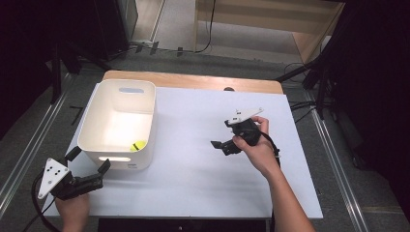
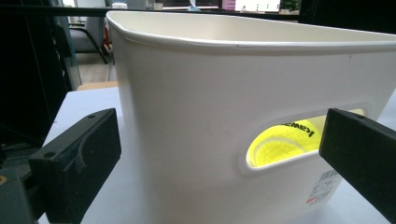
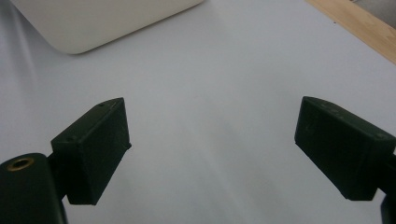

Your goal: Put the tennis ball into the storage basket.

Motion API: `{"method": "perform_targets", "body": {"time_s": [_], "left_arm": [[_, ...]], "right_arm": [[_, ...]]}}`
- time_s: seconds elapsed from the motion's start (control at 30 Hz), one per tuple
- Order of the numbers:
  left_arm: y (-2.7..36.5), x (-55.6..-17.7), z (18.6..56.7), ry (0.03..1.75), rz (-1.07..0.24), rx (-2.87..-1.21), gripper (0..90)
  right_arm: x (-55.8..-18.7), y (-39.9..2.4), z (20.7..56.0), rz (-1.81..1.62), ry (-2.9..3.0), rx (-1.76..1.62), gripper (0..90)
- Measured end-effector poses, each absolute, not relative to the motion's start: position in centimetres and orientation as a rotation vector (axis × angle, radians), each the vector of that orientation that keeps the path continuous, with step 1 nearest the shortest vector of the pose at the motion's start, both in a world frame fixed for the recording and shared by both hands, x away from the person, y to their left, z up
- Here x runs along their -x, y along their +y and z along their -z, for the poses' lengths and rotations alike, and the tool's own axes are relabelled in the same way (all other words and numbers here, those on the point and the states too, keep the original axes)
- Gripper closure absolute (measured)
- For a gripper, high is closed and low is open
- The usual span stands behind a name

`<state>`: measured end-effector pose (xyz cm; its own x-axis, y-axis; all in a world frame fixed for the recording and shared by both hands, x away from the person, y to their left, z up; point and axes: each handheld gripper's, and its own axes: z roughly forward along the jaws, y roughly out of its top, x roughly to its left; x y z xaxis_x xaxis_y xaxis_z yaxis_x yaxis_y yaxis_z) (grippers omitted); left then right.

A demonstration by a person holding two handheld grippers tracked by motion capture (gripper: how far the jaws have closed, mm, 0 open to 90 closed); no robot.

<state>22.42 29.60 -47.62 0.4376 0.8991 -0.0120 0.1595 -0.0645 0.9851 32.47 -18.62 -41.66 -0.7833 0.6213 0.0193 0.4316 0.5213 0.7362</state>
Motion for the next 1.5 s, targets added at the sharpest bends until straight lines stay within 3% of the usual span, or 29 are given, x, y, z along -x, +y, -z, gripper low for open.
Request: {"method": "perform_targets", "body": {"time_s": [1.5], "left_arm": [[30.0,-21.6,47.8,0.951,-0.834,-1.457,0.0]], "right_arm": [[-27.0,-28.2,45.1,-1.220,2.335,-1.042,9.1]]}}
